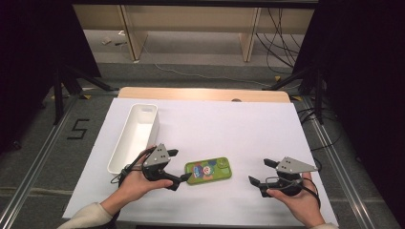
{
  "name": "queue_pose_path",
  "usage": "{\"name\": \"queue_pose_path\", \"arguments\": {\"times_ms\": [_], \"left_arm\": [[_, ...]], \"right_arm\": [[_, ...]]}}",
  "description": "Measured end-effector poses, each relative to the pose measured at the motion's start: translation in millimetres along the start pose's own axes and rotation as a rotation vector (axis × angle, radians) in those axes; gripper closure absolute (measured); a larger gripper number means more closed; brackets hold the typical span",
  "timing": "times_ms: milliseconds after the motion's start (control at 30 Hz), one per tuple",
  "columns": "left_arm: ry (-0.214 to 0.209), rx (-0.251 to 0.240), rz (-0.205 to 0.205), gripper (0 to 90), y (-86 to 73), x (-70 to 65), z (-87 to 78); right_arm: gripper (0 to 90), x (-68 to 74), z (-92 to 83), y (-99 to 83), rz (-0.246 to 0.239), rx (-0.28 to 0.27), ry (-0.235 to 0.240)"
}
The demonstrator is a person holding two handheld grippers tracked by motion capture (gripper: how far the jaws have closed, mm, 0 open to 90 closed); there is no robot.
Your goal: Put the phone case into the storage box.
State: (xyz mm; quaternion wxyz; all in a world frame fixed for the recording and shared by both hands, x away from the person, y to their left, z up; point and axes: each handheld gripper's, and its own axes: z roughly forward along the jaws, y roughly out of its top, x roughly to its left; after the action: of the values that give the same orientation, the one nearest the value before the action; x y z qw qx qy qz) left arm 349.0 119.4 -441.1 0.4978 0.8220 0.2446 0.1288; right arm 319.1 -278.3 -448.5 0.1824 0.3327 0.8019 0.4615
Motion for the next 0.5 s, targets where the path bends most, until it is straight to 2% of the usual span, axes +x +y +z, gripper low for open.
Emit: {"name": "queue_pose_path", "arguments": {"times_ms": [133, 233, 267, 333, 400, 433, 467, 500], "left_arm": [[0.004, -0.003, -0.002, 9.9, 1.0, -0.4, -0.2], [0.029, -0.012, -0.012, 17.9, 4.2, 0.7, 1.5], [0.049, -0.012, -0.015, 22.8, 6.1, 1.0, 2.5], [0.088, -0.016, -0.012, 40.0, 10.2, 1.9, 5.8], [0.100, -0.011, -0.018, 55.7, 12.0, 2.5, 7.9], [0.103, -0.009, -0.028, 55.7, 13.1, 3.0, 10.4], [0.104, -0.007, -0.041, 71.8, 13.2, 3.2, 13.1], [0.127, 0.023, -0.053, 78.5, 12.8, 4.4, 19.1]], "right_arm": [[16.1, 0.4, -0.3, 0.2, -0.002, -0.001, -0.001], [16.1, 0.7, 0.0, 0.4, -0.002, 0.002, -0.001], [16.1, 0.7, 0.1, 0.6, -0.002, 0.002, -0.002], [16.2, 0.6, 0.5, 0.9, 0.000, -0.001, -0.003], [16.2, 0.5, 0.9, 1.1, 0.001, -0.001, -0.002], [16.2, 0.5, 0.9, 1.1, 0.001, -0.001, -0.002], [16.3, 0.8, 0.9, 1.3, -0.001, 0.001, -0.002], [16.3, 0.9, 0.9, 1.5, -0.002, 0.000, -0.003]]}}
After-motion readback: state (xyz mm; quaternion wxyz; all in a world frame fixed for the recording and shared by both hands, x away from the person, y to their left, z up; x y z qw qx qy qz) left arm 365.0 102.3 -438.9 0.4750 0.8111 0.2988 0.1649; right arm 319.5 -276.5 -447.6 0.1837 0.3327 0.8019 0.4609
